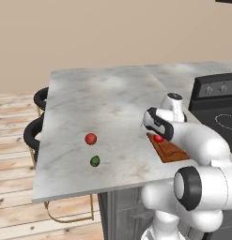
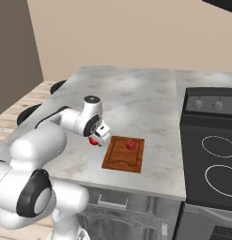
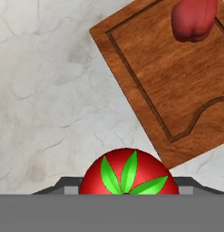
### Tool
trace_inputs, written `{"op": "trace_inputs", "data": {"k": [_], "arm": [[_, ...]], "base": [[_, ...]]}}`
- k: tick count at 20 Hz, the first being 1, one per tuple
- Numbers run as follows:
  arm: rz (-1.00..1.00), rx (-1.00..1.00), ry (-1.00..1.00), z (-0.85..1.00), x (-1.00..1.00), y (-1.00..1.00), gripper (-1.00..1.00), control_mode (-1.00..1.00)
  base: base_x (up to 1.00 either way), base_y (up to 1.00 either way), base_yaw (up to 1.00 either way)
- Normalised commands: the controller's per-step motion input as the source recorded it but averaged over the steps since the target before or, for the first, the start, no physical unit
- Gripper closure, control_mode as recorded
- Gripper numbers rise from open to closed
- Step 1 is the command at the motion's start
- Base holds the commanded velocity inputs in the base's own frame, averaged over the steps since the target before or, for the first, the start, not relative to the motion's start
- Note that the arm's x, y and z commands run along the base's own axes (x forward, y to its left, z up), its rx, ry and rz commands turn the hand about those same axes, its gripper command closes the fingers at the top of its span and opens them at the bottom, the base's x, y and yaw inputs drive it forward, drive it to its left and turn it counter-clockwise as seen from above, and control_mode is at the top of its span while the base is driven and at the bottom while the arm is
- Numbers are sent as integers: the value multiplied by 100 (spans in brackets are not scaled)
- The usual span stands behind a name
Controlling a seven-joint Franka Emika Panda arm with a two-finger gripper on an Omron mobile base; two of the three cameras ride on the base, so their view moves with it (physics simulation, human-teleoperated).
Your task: Place the avocado, onion, tomato, and bell pepper on the cutting board.
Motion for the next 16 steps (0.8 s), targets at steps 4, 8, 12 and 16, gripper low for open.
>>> {"op": "trace_inputs", "data": {"k": [4,8,12,16], "arm": [[0,0,0,-7,0,-62,100,-100],[0,0,0,-16,0,-68,100,-100],[0,0,1,-17,0,-65,100,-100],[0,0,0,-21,0,-59,100,-100]], "base": [[0,0,0],[0,0,0],[0,0,0],[0,0,0]]}}
